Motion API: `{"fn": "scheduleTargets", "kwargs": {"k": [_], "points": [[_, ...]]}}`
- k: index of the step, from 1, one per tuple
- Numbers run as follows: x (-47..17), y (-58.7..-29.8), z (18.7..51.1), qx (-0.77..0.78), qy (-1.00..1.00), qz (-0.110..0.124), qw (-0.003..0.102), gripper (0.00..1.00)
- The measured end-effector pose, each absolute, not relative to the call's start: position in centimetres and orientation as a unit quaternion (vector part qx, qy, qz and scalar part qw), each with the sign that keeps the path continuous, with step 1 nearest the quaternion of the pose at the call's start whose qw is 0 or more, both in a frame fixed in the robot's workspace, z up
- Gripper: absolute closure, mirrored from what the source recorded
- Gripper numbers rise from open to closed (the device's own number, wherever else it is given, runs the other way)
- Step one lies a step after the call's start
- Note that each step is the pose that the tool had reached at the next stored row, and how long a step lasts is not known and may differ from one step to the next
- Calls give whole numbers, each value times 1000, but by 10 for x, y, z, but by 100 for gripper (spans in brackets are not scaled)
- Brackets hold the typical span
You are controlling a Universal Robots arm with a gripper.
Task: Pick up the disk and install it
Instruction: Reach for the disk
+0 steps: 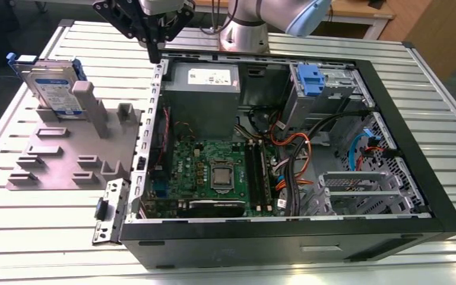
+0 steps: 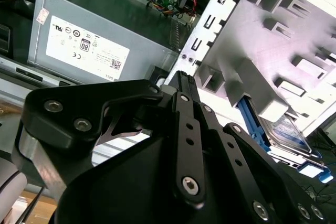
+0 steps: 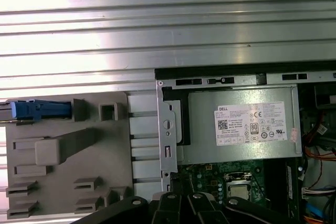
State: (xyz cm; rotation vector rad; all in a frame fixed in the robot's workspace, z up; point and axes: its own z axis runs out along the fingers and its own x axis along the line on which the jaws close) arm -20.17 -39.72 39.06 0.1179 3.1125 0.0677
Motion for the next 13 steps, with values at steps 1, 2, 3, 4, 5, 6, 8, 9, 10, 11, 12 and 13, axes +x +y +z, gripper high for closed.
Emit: {"fn": "scheduleTargets", "kwargs": {"k": [1,2,3,4,5,6,8,9,10,11,12,13], "points": [[-202,-397,391,38,999,22,13,89],[-202,-397,391,38,999,22,13,89],[-202,-397,391,38,999,22,13,89],[-202,-397,391,38,999,22,13,89],[-203,-397,390,38,999,22,13,89],[-203,-397,390,38,999,22,13,89],[-204,-397,391,38,999,22,13,89],[-205,-397,390,38,999,22,13,89],[-206,-397,390,38,999,22,13,89],[-207,-397,390,38,999,22,13,89],[-207,-397,390,38,999,22,13,89],[-208,-397,390,38,999,22,13,89]]}}
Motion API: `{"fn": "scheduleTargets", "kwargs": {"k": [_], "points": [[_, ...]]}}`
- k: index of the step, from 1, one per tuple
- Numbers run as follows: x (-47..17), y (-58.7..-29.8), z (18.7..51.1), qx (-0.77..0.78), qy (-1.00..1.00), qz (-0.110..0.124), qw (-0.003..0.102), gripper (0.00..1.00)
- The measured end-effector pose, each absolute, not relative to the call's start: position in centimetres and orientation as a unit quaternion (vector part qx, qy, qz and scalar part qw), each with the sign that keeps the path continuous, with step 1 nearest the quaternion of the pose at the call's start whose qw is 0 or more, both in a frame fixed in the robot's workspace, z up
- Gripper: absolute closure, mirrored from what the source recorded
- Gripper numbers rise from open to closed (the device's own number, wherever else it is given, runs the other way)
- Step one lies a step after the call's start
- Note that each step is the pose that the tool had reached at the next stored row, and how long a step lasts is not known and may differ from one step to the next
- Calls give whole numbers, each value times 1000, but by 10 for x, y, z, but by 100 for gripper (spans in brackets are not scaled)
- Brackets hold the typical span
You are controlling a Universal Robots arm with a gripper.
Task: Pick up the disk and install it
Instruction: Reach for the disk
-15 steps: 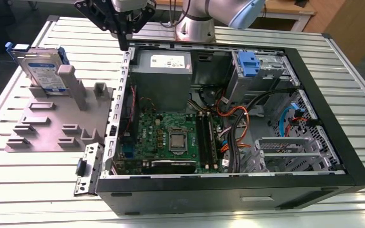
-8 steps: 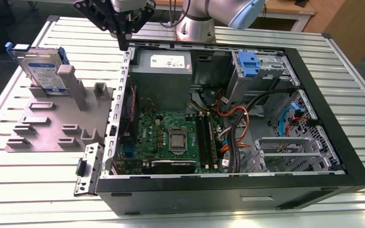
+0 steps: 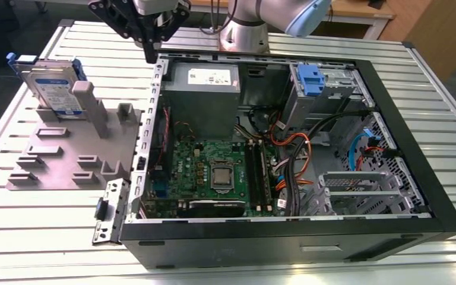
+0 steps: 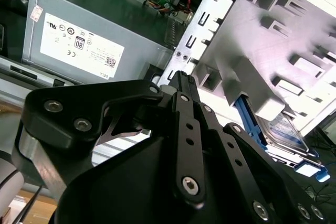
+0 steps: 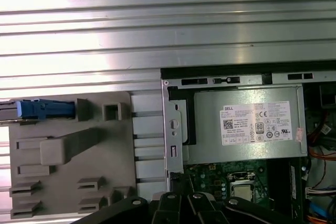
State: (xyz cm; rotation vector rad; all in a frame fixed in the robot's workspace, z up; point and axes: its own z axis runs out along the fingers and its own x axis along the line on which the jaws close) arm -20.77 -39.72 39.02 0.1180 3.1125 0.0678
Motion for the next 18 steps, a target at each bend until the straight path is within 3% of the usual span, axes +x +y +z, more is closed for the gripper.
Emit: {"fn": "scheduleTargets", "kwargs": {"k": [18], "points": [[-211,-397,390,38,999,22,13,89]]}}
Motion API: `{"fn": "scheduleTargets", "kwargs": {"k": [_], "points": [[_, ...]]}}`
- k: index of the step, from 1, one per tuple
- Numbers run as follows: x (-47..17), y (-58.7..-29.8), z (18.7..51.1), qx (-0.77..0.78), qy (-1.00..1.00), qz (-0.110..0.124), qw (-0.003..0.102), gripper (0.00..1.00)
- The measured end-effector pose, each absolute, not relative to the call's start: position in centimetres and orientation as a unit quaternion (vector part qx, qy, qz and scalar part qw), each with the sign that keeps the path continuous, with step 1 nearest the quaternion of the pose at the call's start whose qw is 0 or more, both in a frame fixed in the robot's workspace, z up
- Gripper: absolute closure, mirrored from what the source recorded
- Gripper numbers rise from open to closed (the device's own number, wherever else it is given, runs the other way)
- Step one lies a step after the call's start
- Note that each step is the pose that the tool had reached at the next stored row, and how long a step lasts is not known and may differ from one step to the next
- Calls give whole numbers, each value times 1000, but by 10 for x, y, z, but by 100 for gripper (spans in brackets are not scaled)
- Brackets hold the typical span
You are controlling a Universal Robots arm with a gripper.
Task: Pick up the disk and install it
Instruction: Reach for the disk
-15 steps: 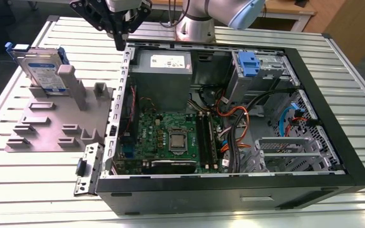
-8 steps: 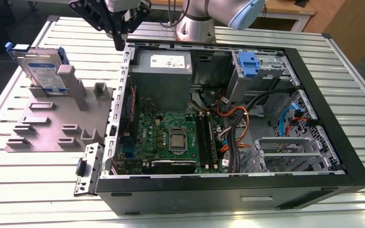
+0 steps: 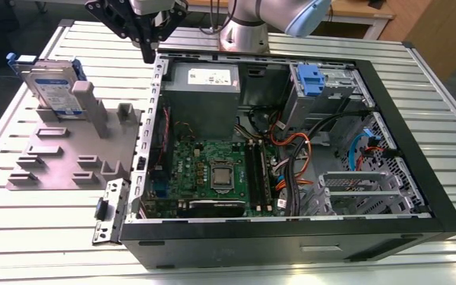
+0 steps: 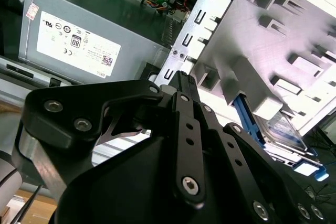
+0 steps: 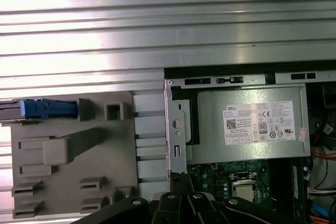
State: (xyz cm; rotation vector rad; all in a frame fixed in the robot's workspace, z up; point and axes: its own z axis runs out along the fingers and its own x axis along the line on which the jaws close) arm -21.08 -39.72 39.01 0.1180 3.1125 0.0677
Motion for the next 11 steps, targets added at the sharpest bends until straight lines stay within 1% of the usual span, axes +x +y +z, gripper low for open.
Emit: {"fn": "scheduleTargets", "kwargs": {"k": [11], "points": [[-218,-397,390,38,999,22,13,89]]}}
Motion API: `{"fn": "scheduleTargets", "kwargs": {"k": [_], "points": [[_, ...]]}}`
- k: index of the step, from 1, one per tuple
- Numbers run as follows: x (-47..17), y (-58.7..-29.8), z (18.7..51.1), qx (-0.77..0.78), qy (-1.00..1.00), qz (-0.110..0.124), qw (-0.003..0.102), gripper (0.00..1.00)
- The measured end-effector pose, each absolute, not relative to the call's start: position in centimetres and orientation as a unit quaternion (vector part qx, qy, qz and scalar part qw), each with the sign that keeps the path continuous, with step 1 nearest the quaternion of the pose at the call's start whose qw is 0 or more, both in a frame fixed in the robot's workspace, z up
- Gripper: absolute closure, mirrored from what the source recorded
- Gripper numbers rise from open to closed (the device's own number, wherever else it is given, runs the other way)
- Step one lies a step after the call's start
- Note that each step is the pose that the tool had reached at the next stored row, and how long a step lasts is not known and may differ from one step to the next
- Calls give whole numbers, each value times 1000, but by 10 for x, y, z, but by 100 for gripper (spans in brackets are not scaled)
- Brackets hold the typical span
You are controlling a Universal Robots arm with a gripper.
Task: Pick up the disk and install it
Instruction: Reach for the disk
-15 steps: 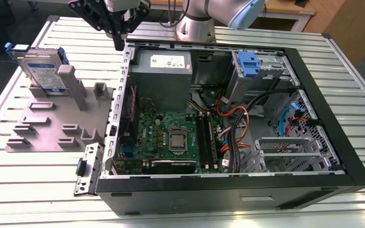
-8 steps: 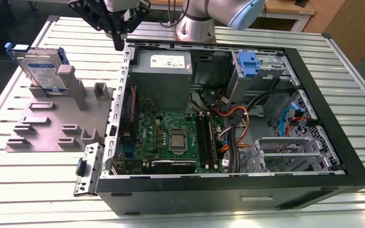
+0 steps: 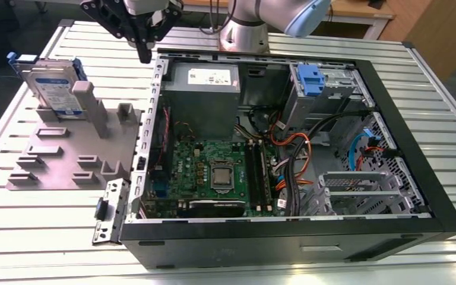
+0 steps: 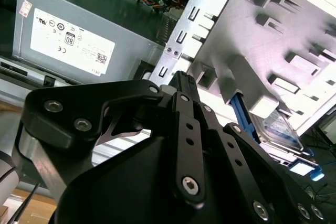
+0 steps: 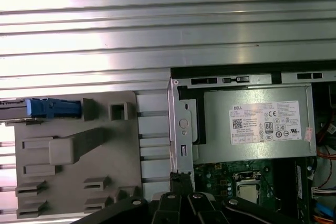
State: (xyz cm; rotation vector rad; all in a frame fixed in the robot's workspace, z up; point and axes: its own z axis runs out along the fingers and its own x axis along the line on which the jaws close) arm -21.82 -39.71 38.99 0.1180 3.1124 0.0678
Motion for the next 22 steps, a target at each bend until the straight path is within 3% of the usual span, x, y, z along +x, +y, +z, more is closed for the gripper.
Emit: {"fn": "scheduleTargets", "kwargs": {"k": [22], "points": [[-230,-397,390,38,999,22,13,89]]}}
